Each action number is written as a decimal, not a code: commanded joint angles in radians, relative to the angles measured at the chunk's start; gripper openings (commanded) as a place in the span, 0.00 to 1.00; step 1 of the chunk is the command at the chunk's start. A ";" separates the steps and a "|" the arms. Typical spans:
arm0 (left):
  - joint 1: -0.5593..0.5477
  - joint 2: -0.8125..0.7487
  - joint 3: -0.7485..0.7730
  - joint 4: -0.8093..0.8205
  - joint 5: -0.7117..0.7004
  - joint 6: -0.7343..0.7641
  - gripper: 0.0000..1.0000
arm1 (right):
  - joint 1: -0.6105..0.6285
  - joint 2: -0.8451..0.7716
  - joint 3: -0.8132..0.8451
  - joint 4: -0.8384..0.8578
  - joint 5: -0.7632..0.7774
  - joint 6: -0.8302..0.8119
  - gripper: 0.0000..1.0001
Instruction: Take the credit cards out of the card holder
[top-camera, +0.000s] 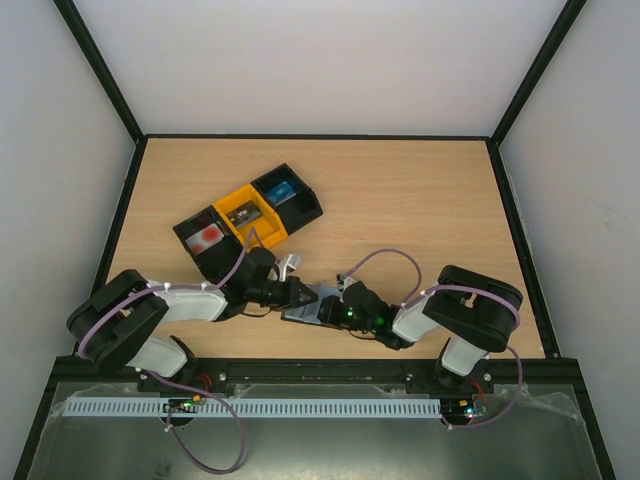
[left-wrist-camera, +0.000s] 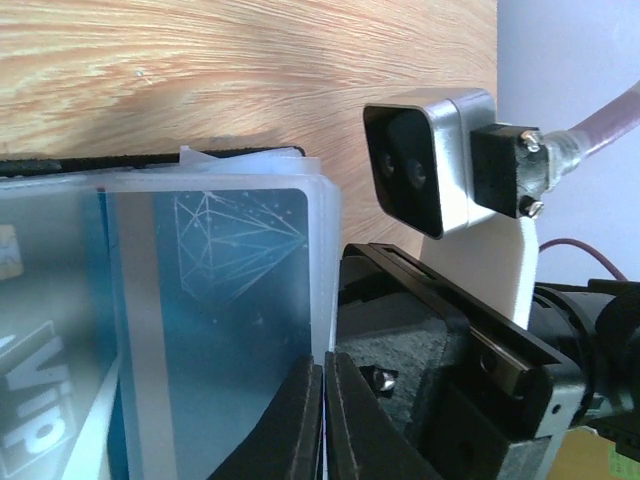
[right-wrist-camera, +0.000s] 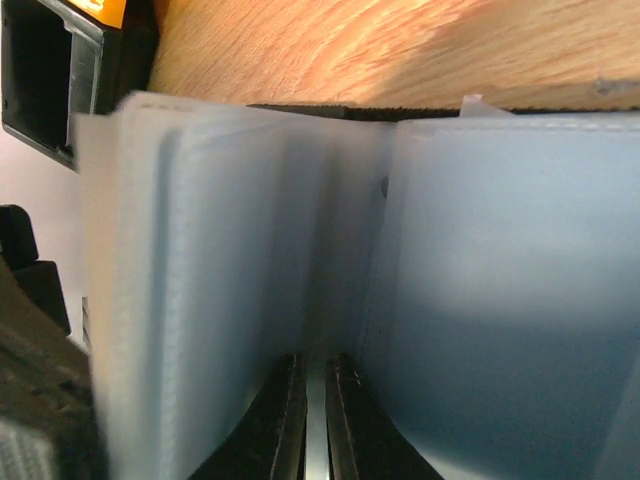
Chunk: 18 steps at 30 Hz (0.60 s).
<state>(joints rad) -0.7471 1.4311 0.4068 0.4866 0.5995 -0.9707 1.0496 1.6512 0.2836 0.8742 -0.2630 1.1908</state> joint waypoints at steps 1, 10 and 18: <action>-0.003 0.026 0.012 0.011 -0.023 0.014 0.08 | 0.009 -0.011 -0.038 -0.063 0.010 0.005 0.11; -0.002 0.048 0.010 -0.021 -0.066 0.045 0.17 | 0.009 -0.122 -0.074 -0.123 0.066 0.012 0.18; -0.003 0.050 0.016 -0.046 -0.089 0.063 0.18 | 0.008 -0.252 -0.092 -0.211 0.130 0.011 0.22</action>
<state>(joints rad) -0.7479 1.4700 0.4068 0.4614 0.5320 -0.9379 1.0519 1.4559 0.2104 0.7376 -0.2031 1.2007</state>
